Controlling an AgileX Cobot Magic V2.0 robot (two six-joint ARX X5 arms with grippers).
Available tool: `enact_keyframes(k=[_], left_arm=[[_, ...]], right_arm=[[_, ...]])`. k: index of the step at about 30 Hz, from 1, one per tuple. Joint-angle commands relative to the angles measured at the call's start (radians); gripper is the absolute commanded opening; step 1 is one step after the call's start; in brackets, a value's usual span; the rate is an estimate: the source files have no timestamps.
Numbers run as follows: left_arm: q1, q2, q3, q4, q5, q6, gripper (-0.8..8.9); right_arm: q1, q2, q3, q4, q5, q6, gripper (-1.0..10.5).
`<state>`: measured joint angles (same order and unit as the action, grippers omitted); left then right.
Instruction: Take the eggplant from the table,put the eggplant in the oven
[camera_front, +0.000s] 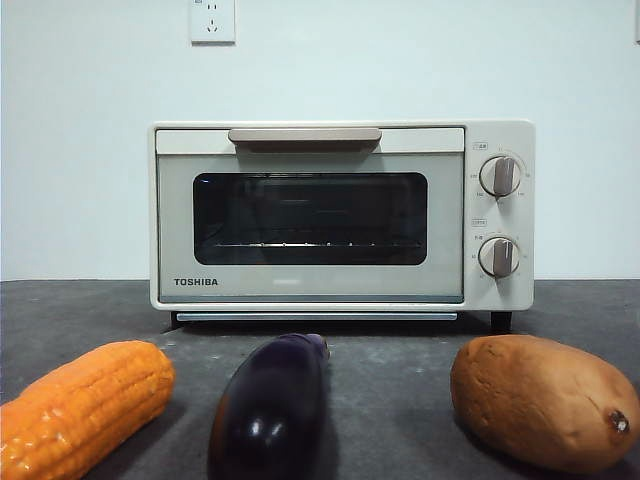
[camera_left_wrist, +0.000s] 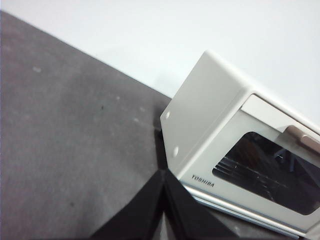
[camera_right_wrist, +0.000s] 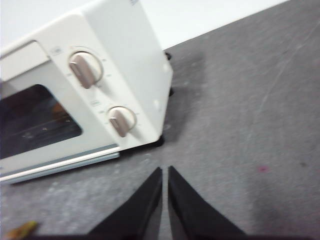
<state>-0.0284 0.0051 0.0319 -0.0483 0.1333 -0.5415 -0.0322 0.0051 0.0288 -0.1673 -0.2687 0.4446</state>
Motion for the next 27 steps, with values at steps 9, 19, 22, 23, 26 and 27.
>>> enact_keyframes(k=[9, 19, 22, 23, 26, 27], left_arm=[[0.001, 0.082, 0.195, -0.18, 0.011, -0.02, 0.06], [0.001, 0.34, 0.444, -0.248, 0.104, 0.093, 0.06], [0.001, 0.429, 0.53, -0.287, 0.14, 0.131, 0.06], [0.001, 0.459, 0.56, -0.301, 0.158, 0.142, 0.06], [0.001, 0.537, 0.641, -0.339, 0.212, 0.167, 0.06], [0.001, 0.559, 0.664, -0.351, 0.228, 0.173, 0.06]], right_arm=[[0.0, 0.05, 0.254, -0.04, 0.022, 0.043, 0.0], [0.0, 0.303, 0.561, -0.224, 0.02, -0.02, 0.0], [0.0, 0.397, 0.659, -0.307, -0.009, -0.053, 0.0], [0.0, 0.431, 0.696, -0.343, -0.023, -0.068, 0.0], [0.0, 0.525, 0.801, -0.453, -0.065, -0.111, 0.0], [0.0, 0.552, 0.832, -0.486, -0.085, -0.122, 0.1]])
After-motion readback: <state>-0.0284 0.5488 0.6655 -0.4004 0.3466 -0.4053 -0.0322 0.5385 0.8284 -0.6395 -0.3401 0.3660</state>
